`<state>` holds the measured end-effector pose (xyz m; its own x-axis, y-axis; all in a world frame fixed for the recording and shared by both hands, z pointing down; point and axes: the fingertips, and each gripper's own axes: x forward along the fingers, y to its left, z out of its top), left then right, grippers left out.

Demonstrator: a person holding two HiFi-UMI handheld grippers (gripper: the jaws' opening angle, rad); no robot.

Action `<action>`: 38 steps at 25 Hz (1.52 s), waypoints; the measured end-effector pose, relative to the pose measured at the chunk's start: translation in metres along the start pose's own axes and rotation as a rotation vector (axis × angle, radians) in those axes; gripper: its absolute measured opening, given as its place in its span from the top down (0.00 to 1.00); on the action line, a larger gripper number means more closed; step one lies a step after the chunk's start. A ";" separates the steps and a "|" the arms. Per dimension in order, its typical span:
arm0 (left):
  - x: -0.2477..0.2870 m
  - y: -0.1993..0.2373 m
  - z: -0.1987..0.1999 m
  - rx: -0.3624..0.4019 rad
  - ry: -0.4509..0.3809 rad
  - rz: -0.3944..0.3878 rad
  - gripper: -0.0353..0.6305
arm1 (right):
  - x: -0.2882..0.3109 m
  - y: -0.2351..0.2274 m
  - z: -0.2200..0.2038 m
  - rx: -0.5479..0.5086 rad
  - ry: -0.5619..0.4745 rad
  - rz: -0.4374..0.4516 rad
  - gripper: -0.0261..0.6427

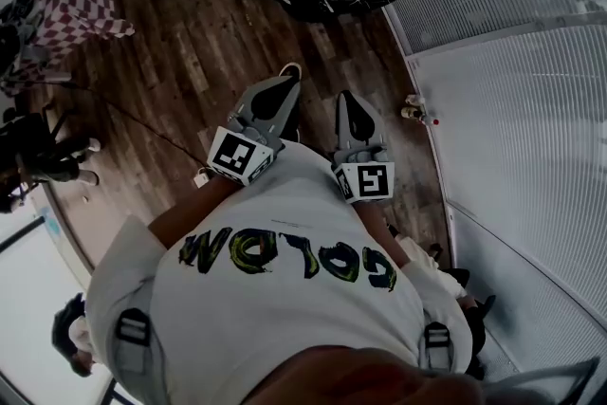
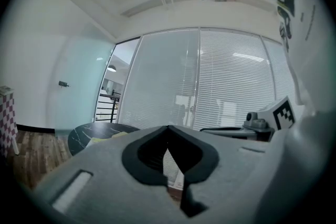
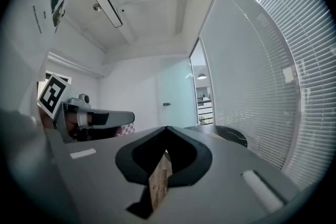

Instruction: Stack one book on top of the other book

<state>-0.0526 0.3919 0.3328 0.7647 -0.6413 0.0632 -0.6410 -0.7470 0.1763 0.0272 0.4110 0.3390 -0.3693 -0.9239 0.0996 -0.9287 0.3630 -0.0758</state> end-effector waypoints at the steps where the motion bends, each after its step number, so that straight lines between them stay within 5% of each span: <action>1: 0.004 0.003 0.000 -0.002 -0.001 -0.004 0.94 | 0.002 -0.004 0.000 -0.003 0.002 -0.006 0.96; 38: 0.289 0.230 0.044 -0.069 0.067 -0.160 0.94 | 0.325 -0.171 0.042 -0.030 0.089 -0.035 0.96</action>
<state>0.0181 0.0265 0.3482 0.8605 -0.5007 0.0938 -0.5069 -0.8230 0.2565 0.0677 0.0437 0.3423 -0.3370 -0.9223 0.1892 -0.9412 0.3354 -0.0414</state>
